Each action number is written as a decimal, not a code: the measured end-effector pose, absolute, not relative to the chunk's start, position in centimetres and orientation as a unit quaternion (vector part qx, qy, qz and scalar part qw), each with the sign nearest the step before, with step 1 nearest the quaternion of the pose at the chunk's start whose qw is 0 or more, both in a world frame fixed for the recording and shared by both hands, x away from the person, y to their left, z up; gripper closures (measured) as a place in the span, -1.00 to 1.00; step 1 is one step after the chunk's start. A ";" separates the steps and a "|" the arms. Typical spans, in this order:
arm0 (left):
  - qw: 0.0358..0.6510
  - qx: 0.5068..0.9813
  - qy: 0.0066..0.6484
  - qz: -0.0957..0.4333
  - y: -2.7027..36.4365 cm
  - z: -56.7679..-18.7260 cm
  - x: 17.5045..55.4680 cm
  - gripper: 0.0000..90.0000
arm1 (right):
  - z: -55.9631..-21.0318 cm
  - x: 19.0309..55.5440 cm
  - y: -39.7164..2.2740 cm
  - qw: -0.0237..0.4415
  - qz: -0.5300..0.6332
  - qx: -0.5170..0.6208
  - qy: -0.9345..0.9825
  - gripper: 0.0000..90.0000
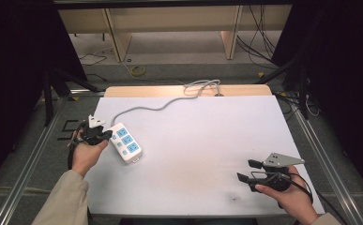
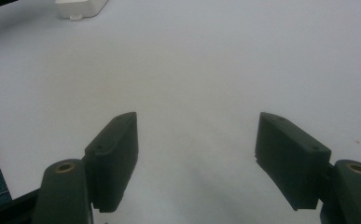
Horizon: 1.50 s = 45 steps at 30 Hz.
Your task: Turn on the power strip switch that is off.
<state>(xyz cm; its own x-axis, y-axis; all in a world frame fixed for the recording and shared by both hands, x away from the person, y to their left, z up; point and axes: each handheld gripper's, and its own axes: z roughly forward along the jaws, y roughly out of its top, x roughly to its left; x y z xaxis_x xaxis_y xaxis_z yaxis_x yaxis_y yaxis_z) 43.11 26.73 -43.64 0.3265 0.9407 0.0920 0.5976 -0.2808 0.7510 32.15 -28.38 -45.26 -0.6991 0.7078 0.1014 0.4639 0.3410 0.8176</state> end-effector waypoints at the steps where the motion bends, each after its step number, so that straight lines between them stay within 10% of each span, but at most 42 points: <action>1: 0.312 0.752 0.511 0.274 26.7 -43.7 43.2 1.00 | -45.3 32.1 -28.4 0.137 0.445 0.364 0.807 -0.32; 45: 0.283 0.755 0.523 0.276 27.1 -44.4 45.5 1.00 | -45.3 32.2 -28.3 0.138 0.444 0.363 0.808 -0.32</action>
<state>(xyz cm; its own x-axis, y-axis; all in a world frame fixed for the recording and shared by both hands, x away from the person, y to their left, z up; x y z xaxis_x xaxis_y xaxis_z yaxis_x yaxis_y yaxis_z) 45.53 27.05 -44.40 0.3007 0.9461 0.1204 0.6334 -0.2925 0.7164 32.19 -28.35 -45.26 -0.6989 0.7082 0.1000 0.4640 0.3425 0.8170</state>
